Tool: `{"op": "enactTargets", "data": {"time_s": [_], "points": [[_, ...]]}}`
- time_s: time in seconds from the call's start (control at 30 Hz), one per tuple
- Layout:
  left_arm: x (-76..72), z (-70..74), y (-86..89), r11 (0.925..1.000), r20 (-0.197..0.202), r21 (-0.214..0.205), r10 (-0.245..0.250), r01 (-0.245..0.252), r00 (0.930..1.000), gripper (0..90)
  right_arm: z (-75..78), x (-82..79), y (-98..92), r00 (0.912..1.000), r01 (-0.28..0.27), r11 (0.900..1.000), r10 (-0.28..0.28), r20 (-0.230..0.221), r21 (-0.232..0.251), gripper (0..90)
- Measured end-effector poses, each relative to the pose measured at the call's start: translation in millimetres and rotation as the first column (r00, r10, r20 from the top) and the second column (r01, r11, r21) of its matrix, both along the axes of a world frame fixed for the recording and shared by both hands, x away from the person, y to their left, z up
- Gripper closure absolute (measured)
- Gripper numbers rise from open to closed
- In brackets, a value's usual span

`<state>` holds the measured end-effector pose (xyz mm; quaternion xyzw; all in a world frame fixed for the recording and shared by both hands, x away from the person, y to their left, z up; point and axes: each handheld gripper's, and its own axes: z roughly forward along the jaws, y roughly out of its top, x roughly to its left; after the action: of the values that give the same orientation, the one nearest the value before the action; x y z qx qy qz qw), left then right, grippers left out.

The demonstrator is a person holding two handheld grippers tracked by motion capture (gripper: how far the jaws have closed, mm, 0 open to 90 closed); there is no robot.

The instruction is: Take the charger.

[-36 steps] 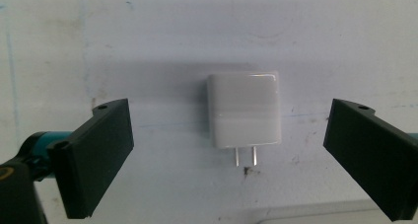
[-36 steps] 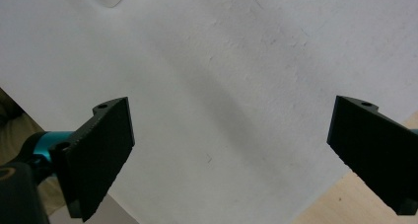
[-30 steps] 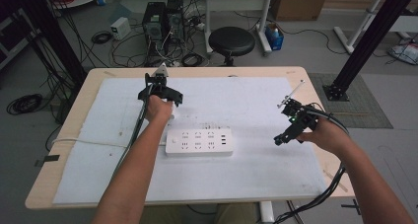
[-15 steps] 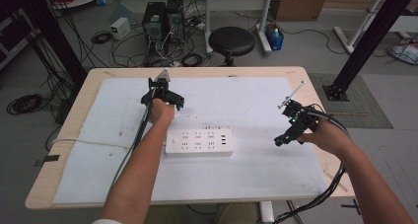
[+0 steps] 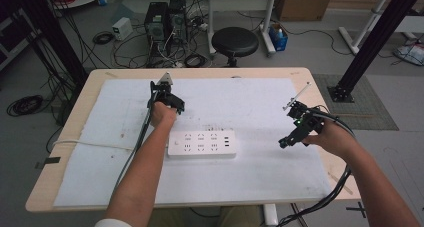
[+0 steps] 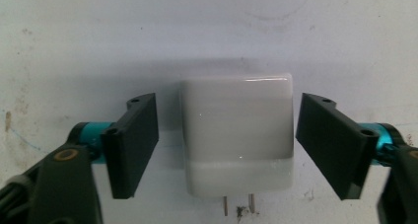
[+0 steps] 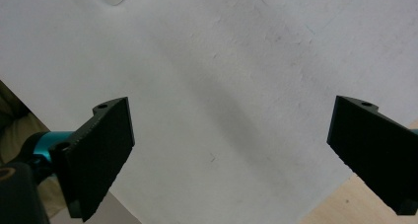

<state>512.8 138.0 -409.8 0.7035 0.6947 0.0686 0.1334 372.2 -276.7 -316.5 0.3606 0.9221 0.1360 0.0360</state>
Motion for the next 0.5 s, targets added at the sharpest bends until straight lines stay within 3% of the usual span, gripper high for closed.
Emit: {"op": "enactTargets", "data": {"time_s": [0.33,0.5], "points": [[0.3,-1.0,2.9,0.9994,0.002,-0.03,-0.016,0.016,0.9999,36.2,-1.2,1.3,1.1,1.0,-0.003,1.0,0.003,-0.004,-0.001,3.3],[-0.4,0.2,2.0,0.9993,0.015,-0.014,-0.035,0.035,0.9993,41.3,-0.8,1.2,-0.8,1.0,0.006,1.0,-0.006,-0.004,0.0,3.3]]}}
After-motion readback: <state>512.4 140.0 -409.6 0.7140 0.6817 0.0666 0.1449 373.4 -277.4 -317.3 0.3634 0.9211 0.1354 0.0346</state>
